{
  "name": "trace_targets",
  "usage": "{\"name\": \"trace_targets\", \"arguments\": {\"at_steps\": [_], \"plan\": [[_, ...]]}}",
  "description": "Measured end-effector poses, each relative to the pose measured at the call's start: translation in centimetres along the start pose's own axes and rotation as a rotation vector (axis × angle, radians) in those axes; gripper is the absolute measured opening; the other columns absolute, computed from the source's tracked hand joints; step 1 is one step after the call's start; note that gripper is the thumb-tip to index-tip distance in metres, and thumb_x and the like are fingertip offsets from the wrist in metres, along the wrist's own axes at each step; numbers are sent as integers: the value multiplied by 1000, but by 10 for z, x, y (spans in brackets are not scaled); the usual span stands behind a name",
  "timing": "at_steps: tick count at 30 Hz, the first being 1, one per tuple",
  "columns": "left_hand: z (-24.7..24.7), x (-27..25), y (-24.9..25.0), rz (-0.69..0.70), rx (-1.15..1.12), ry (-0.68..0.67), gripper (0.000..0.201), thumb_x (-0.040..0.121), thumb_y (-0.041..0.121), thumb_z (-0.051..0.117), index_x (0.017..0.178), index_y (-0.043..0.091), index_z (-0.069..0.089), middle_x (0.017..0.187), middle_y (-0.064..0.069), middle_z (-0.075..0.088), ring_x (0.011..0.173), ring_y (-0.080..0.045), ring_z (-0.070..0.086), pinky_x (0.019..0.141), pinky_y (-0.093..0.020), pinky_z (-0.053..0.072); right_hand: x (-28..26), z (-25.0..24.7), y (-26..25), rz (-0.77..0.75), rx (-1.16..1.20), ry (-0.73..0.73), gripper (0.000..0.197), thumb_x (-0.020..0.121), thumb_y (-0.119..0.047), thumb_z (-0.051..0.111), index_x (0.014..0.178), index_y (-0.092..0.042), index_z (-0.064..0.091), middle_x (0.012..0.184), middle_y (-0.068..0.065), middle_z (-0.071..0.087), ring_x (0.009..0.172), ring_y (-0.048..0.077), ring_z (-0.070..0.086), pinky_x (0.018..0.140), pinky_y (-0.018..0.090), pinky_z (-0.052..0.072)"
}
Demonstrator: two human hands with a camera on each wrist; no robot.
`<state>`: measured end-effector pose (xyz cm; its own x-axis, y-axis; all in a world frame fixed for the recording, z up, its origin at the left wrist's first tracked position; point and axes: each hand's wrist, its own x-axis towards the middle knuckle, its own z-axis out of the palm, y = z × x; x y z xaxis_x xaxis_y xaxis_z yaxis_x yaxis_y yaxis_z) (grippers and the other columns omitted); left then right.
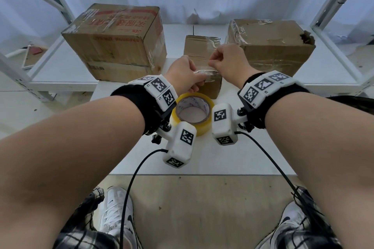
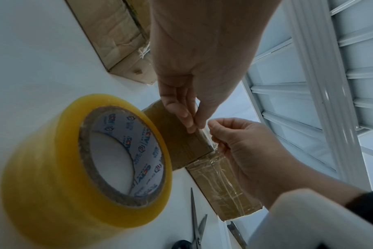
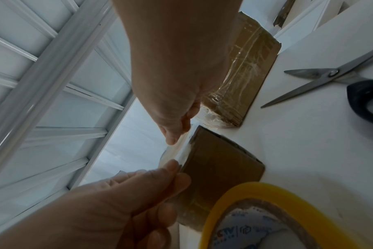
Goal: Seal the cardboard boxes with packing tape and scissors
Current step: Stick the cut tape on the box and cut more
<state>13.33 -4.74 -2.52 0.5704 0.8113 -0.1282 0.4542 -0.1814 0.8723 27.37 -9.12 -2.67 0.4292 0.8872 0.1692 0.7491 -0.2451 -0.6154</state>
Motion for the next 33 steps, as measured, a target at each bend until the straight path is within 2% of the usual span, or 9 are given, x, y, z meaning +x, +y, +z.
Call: {"name": "trace_targets", "arguments": {"at_steps": [6, 10, 13, 16, 18, 20, 24, 27, 33], "plan": [[2, 4, -2, 8, 35, 1, 28, 89, 18, 67, 85, 18, 39, 82, -8, 72, 53, -15, 58, 50, -25, 50, 0, 0, -4, 22, -92, -12, 10, 88, -15, 66, 95, -8, 68, 95, 2, 58, 91, 12, 51, 86, 25, 45], [2, 5, -2, 1, 61, -2, 27, 89, 19, 67, 88, 17, 41, 80, -6, 71, 54, -14, 59, 50, -24, 50, -2, -2, 2, 121, -18, 58, 35, 86, -21, 70, 111, -10, 49, 104, 0, 46, 94, 15, 45, 82, 26, 39], [3, 7, -3, 1, 55, -2, 26, 89, 18, 68, 94, 14, 42, 80, -6, 70, 53, -14, 58, 51, -25, 50, -10, -7, 0, -88, -122, 83, 14, 92, -20, 62, 102, -13, 57, 100, -1, 49, 87, 12, 46, 80, 20, 37], [1, 7, -5, 17, 54, -3, 27, 89, 20, 68, 96, 13, 43, 78, -6, 69, 51, -13, 57, 49, -23, 49, -21, -8, 4, -303, -179, -174, 30, 99, -22, 49, 125, -12, 61, 125, 4, 60, 115, 18, 54, 101, 28, 40], [0, 7, -6, 38, 69, -13, 28, 88, 21, 69, 95, 12, 43, 76, -5, 68, 52, -13, 58, 49, -22, 49, -30, -4, 11, -291, -234, -328, 41, 102, -26, 42, 142, -17, 45, 148, 2, 43, 139, 18, 35, 117, 33, 24], [0, 6, -8, 52, 95, -19, 27, 87, 20, 70, 90, 14, 43, 74, -6, 66, 55, -14, 61, 52, -23, 51, -35, 0, 15, -249, -266, -371, 47, 104, -29, 35, 149, -18, 31, 158, 0, 25, 147, 15, 15, 119, 29, 10], [2, 7, -10, 71, 158, -3, 30, 86, 16, 70, 81, 17, 41, 70, -6, 62, 55, -16, 62, 54, -27, 53, -38, 7, 11, -207, -290, -335, 50, 105, -33, 31, 152, -17, 24, 160, 0, 17, 148, 15, 9, 118, 28, 8], [0, 8, -9, 91, 217, -12, 30, 86, 15, 69, 80, 18, 39, 69, -5, 61, 53, -17, 63, 49, -25, 52, -37, 13, 9, -219, -326, -257, 46, 104, -27, 36, 149, -17, 32, 158, 2, 25, 147, 17, 17, 117, 29, 15], [-2, 2, 4, 213, 479, 1, 18, 87, 23, 59, 94, 11, 47, 78, -7, 65, 62, -23, 67, 56, -30, 54, -34, 19, 6, -262, -402, -143, 42, 102, -14, 42, 143, -17, 43, 152, 2, 37, 143, 15, 28, 114, 29, 25]]}}
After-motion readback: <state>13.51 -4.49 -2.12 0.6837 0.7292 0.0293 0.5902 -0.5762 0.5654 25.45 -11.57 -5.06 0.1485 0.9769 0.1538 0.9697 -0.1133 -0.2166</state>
